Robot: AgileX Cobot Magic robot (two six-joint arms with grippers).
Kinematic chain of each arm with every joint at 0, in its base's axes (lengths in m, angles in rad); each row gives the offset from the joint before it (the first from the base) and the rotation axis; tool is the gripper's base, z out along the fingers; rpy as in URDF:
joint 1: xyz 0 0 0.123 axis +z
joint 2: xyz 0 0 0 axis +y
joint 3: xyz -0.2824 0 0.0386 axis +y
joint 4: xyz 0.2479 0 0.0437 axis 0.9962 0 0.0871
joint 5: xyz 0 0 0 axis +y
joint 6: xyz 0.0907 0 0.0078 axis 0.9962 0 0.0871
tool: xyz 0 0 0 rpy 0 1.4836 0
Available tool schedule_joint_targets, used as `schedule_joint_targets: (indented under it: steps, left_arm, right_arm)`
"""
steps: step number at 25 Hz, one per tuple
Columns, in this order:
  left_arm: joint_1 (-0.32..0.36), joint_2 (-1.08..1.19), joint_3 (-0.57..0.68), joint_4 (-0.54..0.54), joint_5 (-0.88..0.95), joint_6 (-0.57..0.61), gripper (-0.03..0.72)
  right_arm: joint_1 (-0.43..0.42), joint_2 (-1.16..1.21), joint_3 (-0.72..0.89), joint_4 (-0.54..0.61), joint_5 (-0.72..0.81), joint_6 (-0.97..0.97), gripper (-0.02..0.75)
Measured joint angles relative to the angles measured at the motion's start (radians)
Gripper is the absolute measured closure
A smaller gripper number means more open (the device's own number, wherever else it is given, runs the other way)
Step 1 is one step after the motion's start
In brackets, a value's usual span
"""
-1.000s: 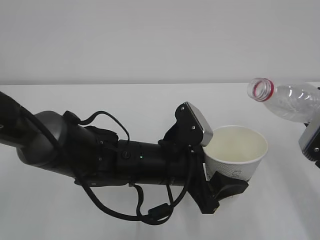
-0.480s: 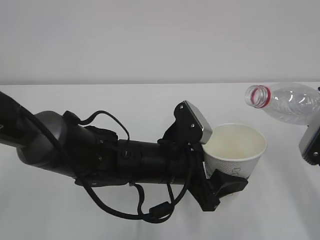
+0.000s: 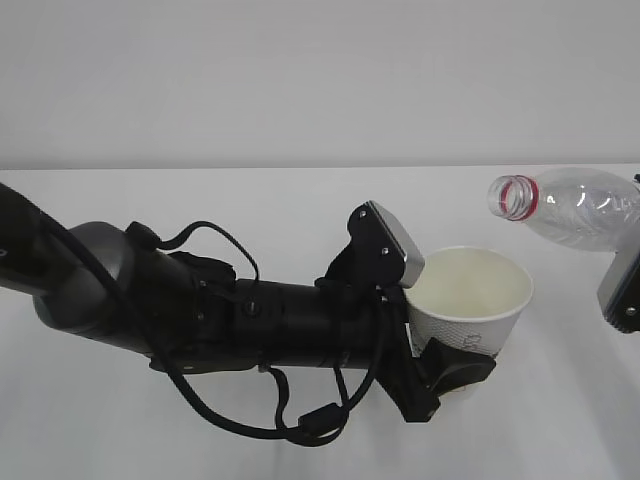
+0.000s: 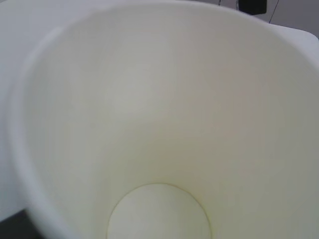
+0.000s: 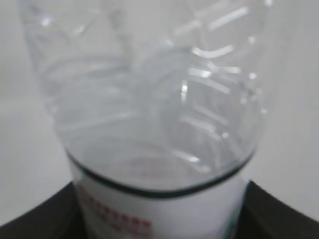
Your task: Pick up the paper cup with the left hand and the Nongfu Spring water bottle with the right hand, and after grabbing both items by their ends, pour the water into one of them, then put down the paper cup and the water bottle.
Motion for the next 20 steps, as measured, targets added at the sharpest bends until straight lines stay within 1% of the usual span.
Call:
schedule_joint_targets:
  steps: [20]
  left_arm:
    - [0.000, 0.000, 0.000, 0.000, 0.001, 0.000, 0.153]
  right_arm:
    - [0.000, 0.000, 0.000, 0.000, 0.000, -0.085, 0.298]
